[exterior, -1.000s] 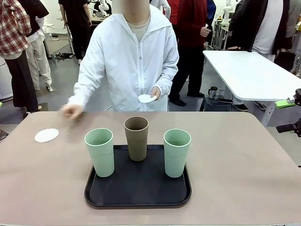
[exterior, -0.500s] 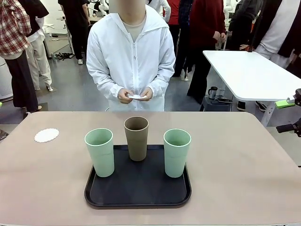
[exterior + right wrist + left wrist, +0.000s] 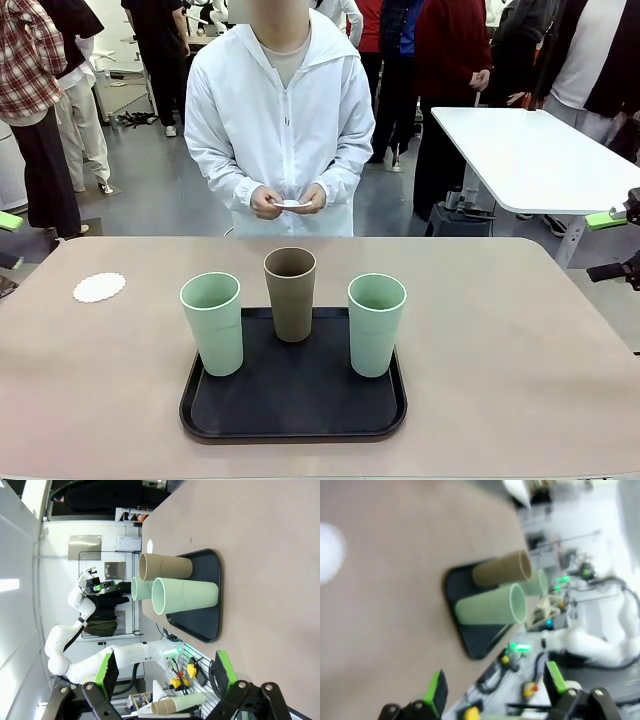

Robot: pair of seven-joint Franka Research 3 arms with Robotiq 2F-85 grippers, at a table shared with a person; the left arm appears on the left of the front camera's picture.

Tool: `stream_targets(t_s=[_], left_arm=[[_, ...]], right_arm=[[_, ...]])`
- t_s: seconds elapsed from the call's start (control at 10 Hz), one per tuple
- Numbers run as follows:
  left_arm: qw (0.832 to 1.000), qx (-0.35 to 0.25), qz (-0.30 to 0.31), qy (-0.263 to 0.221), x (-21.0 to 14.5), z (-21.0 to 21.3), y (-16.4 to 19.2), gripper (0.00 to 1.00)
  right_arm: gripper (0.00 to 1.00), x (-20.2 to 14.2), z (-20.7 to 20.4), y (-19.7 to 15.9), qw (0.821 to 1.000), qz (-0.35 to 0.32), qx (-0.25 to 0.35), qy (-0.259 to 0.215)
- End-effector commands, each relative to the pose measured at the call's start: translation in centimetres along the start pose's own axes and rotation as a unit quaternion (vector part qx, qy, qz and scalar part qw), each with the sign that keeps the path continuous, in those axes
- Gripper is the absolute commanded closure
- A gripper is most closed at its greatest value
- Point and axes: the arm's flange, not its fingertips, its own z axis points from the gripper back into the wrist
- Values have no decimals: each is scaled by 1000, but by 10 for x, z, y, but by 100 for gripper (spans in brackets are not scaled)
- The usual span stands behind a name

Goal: Place coasters on the table and set cups on them.
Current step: Pick up one Reusable plastic cup and place it on a coaster set by the human.

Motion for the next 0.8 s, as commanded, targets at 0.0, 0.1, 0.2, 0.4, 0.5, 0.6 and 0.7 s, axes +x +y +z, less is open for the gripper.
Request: stream_targets(t_s=[0.0,0.1,0.2,0.4,0.5,0.6,0.7], left_arm=[[984,35,-169,46,20,-28,-7,0],[969,65,-229,70,24,-48,-13,0],[948,102,-280,111,23,-69,-24,0],[905,145,-368,156,10,-107,-53,0],[885,149,-407,171,-3,-123,-67,0],[867,156,-436,185,-13,-133,-77,0],[855,156,-453,198,-20,-139,-83,0]], right_arm=[[0,-1,0,1,1000,3,3,0],[0,-1,0,1,1000,3,3,0],[0,-1,0,1,1000,3,3,0],[0,-1,0,1,1000,3,3,0],[0,-1,0,1,1000,3,3,0],[0,-1,0,1,1000,3,3,0],[0,-1,0,1,1000,3,3,0]])
